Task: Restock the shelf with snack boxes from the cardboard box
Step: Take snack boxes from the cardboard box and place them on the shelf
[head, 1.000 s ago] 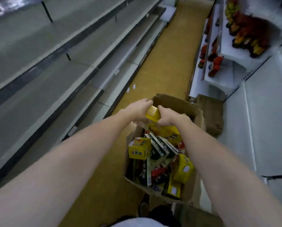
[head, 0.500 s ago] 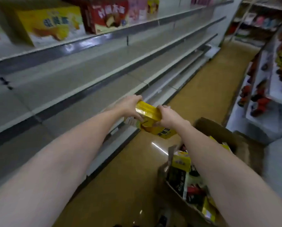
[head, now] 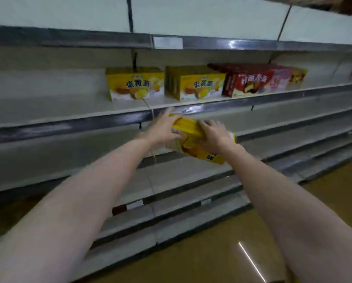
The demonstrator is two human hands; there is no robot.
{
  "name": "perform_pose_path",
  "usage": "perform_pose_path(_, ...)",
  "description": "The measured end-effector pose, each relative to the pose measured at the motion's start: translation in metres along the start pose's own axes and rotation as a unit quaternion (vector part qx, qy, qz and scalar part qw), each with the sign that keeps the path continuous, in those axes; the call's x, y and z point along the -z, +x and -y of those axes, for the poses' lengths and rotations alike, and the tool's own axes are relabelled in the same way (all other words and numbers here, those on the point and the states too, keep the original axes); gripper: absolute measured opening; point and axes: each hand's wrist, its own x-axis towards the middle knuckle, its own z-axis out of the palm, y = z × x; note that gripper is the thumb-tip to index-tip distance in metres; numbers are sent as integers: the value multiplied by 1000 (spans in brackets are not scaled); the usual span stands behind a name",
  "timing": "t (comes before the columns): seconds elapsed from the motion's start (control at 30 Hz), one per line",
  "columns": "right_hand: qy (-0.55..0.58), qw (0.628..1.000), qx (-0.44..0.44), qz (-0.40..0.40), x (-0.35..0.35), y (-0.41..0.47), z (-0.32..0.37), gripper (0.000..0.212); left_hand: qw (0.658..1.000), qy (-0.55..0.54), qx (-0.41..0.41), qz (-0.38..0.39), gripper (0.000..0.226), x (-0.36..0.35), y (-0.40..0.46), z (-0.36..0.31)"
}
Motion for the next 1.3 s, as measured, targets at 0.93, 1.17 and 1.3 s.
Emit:
perform_pose_path(0.93,89,974,174,-115,103,109,64,76,979,112,163,-58,53,174,-21,4)
perform_pose_path(1.17,33,959,219,-177,109,109,72,72,981,77,171,-53,77,169,-9,4)
perform_pose_path(1.3,60,952,236,-188,106,110,75,67,977,76,185,-75,79,159,-1,9)
